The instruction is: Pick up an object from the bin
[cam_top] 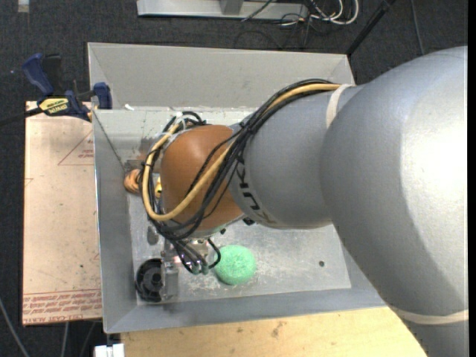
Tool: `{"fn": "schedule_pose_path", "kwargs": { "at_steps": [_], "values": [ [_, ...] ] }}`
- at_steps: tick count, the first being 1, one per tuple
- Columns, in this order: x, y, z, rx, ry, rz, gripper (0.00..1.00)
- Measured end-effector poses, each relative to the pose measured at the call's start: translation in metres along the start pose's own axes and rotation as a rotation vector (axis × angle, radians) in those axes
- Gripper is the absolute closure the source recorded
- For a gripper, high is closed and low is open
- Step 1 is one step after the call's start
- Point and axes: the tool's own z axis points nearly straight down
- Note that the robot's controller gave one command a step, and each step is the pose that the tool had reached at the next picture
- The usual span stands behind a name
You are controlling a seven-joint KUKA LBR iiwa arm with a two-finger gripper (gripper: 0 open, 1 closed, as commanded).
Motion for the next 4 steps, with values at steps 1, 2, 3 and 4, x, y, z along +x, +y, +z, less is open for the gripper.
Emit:
{"fn": "schedule_pose_path", "kwargs": {
  "at_steps": [1,2,3,4],
  "values": [
    [0.009,0.005,0.029,0.002,0.007,0.095,0.0],
    [0.014,0.009,0.009,0.001,0.003,-0.105,0.0],
    [0.008,0.009,0.033,0.0,0.002,-0.111,0.0],
    [0.01,0.009,0.037,-0.011,-0.006,-0.156,1.0]
  ]
}}
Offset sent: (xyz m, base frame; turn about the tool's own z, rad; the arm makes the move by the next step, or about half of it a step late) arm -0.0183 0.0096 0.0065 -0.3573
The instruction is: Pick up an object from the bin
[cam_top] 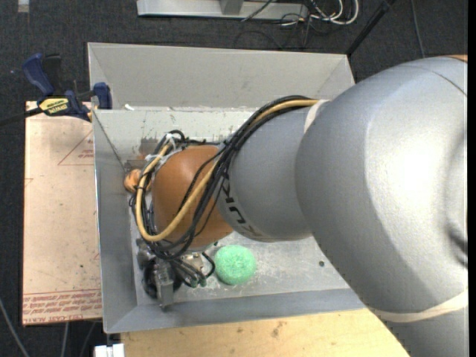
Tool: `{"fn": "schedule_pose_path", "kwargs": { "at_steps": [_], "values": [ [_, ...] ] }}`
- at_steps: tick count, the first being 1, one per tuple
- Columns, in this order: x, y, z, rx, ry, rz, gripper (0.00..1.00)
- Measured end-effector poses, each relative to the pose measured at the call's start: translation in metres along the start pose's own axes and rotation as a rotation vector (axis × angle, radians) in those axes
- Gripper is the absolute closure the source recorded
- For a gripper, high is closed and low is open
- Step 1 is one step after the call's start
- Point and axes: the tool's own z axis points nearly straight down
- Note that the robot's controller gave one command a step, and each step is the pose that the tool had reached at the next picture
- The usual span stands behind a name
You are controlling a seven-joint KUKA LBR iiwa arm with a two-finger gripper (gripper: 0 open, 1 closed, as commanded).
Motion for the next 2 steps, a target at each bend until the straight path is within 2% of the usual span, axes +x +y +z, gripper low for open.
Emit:
{"fn": "schedule_pose_path", "kwargs": {
  "at_steps": [2],
  "values": [
    [0.0008,-0.0002,-0.0026,0.001,0.001,0.0,1.0]
  ]
}}
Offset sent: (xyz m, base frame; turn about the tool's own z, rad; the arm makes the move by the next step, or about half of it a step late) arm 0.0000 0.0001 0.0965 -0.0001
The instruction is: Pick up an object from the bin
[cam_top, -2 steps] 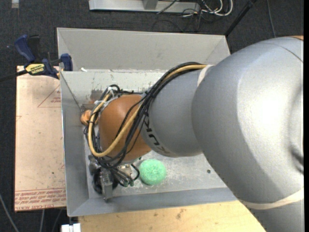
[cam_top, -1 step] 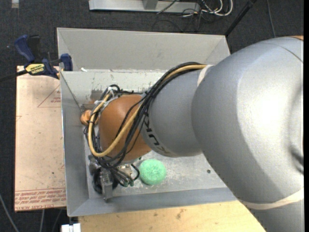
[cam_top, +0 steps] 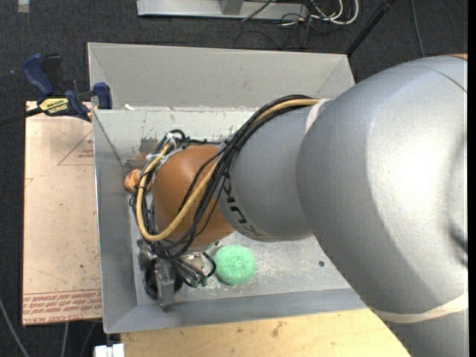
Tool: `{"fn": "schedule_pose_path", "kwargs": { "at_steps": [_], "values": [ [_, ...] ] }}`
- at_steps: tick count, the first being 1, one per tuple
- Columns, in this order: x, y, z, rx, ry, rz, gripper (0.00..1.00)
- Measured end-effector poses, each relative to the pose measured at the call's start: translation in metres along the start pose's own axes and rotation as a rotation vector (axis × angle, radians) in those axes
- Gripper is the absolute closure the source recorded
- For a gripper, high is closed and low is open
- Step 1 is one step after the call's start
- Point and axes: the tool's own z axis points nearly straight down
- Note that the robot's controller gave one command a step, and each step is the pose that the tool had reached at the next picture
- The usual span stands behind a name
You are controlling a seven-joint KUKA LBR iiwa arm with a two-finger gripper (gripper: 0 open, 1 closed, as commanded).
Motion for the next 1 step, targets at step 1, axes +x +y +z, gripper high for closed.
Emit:
{"fn": "schedule_pose_path", "kwargs": {
  "at_steps": [1],
  "values": [
    [0.0004,-0.0009,-0.0182,0.005,0.004,0.0,1.0]
  ]
}}
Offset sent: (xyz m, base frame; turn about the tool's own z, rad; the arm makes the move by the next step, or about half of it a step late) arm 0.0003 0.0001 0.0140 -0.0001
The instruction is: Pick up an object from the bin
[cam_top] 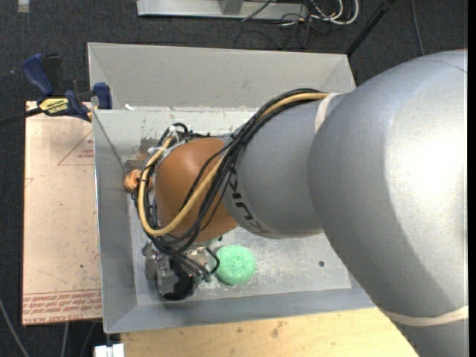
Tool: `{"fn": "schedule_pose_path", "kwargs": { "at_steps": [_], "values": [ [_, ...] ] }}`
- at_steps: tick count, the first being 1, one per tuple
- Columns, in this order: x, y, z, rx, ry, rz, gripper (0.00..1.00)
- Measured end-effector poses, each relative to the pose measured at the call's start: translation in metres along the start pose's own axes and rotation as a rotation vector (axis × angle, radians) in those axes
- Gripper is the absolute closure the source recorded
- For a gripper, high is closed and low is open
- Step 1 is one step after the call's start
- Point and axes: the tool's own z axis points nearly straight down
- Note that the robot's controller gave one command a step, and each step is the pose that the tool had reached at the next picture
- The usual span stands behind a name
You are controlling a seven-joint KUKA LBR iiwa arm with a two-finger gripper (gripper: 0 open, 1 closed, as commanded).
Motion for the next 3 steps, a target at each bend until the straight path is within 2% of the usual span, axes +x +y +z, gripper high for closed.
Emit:
{"fn": "schedule_pose_path", "kwargs": {
  "at_steps": [3],
  "values": [
    [0.0,0.0,-0.027,0.003,0.002,0.001,1.0]
  ]
}}
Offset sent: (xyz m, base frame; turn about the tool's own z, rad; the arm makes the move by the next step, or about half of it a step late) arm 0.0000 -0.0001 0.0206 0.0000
